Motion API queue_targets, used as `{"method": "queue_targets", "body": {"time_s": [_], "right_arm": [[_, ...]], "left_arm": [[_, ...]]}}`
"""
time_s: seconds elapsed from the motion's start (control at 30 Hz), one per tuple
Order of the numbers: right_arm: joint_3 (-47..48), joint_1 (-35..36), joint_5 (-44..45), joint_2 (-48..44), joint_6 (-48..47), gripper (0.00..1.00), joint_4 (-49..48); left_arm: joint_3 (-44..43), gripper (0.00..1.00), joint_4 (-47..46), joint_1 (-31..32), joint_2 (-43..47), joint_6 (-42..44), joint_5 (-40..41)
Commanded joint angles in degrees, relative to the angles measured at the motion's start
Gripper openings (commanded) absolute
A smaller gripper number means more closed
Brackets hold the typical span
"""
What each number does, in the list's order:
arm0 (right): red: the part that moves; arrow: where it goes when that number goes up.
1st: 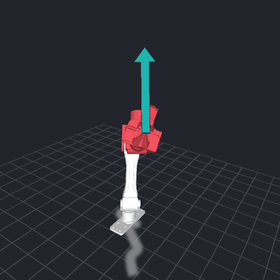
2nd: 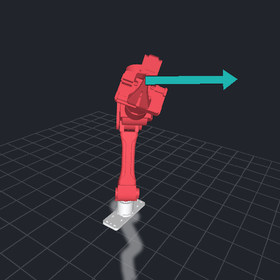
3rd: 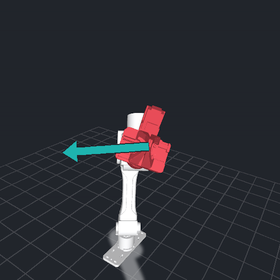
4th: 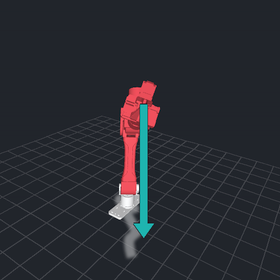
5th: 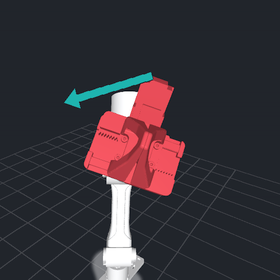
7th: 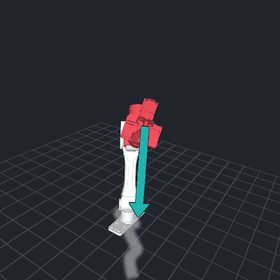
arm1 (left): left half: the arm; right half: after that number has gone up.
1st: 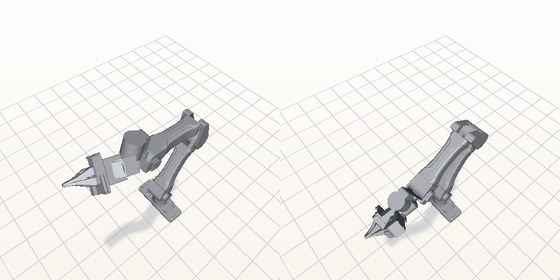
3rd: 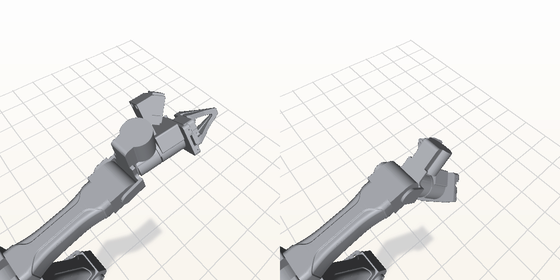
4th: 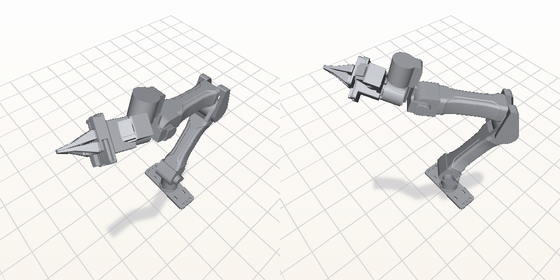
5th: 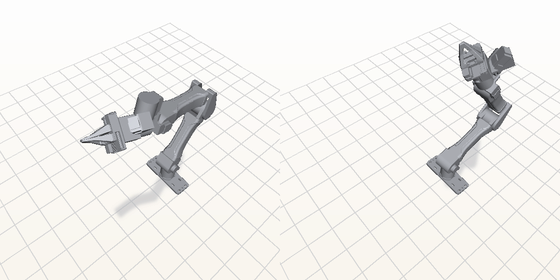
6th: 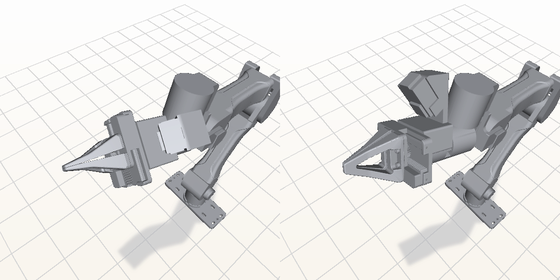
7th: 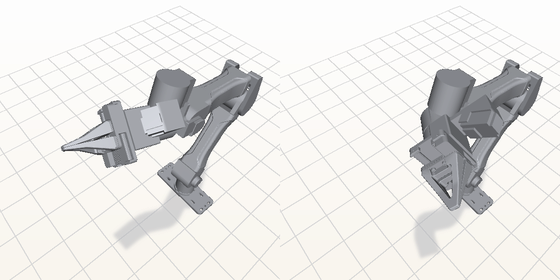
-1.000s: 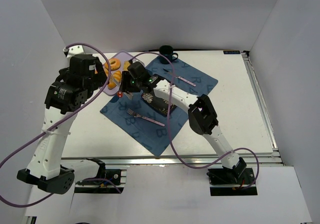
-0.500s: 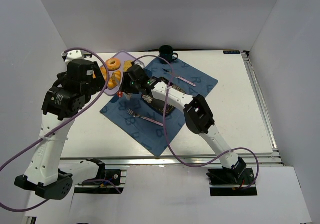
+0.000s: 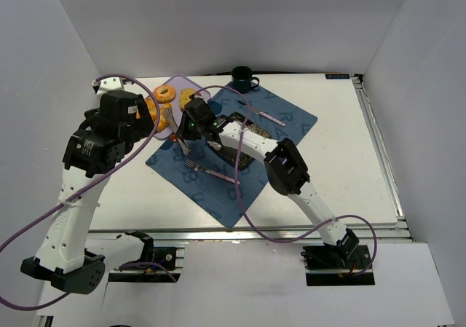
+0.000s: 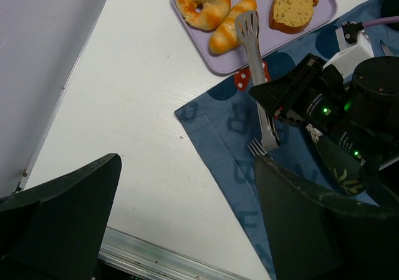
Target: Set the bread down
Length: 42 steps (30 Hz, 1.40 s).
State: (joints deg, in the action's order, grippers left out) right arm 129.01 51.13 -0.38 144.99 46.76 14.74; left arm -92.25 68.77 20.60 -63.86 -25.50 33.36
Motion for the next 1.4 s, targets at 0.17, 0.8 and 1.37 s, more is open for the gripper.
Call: {"method": "queue_targets", "body": {"time_s": [0.17,0.8,1.37], "right_arm": [[2.21,-0.16,-3.57,-4.53,1.40,0.10,-5.60],[-18.78,-9.73,-6.91,-38.89,-7.99,0.07,14.33],[-49.46,-22.48,-15.52,-54.73,-23.65,0.05,20.51]], "left_arm": [[0.31,0.98,-0.22,0.14,1.36,0.54,1.09],[-2.68,0.98,-7.41,0.14,-3.11,-0.78,1.97],[0.23,0.98,-14.10,0.14,-8.65,1.76,-2.78]]}}
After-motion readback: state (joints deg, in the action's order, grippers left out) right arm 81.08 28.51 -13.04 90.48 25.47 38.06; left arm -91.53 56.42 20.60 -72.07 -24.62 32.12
